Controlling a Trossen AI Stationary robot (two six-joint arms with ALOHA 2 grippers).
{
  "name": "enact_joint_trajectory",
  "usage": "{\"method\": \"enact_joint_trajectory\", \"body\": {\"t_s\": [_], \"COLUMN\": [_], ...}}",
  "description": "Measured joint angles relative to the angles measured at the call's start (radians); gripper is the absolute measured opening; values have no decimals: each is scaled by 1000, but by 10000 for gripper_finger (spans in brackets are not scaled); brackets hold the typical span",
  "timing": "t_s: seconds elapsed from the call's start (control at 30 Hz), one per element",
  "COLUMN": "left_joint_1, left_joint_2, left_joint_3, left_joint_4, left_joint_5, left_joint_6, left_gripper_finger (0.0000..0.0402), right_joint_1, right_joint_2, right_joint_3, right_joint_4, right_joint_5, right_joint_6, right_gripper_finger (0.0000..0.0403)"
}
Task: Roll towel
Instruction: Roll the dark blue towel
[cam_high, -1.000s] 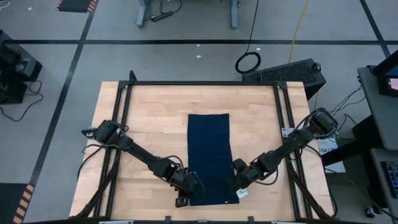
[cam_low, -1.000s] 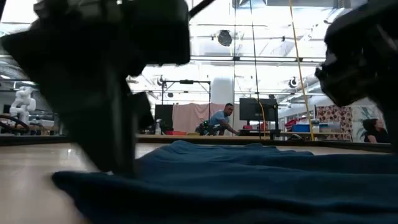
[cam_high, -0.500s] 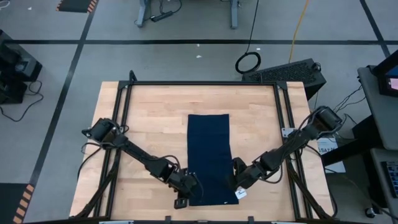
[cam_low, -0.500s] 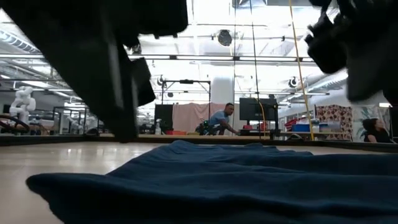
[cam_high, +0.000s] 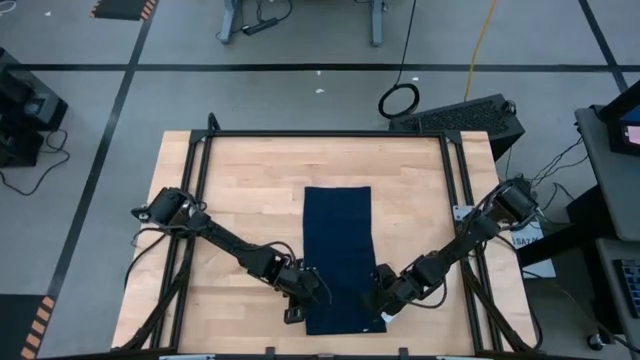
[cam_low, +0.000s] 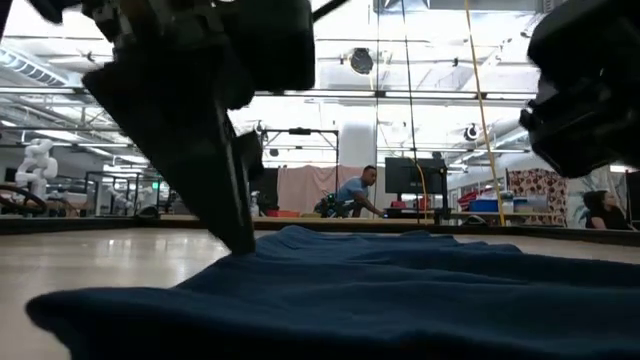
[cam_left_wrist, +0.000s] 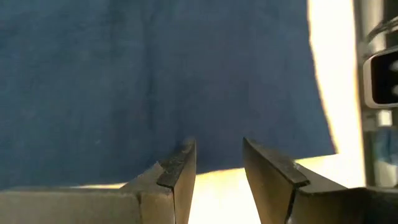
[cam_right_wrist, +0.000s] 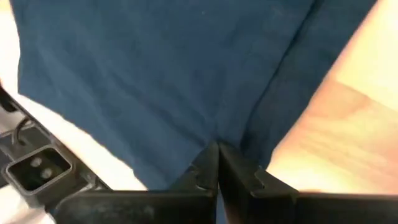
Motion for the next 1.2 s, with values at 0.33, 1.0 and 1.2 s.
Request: {"method": "enact_joint_trajectory", "body": {"t_s": [0.33,1.0,1.2], "left_joint_1": [26,250,294], "left_joint_2": [-17,-107,-107], "left_joint_3": [7,91,121], "left_joint_4": [-19,-5,91], "left_joint_5": [12,-2,-44], "left_joint_6": [-96,-673,-700], "left_gripper_finger": [138,138,138], "right_joint_1": [3,-67,-93], "right_joint_2": [-236,-694,-813], "right_joint_3": [3,3,3], "right_joint_4": [-92,-566,-664], "right_joint_5": [12,163,163], "right_joint_6": [-73,-595,-741], "right_gripper_finger": [0,0,0]}}
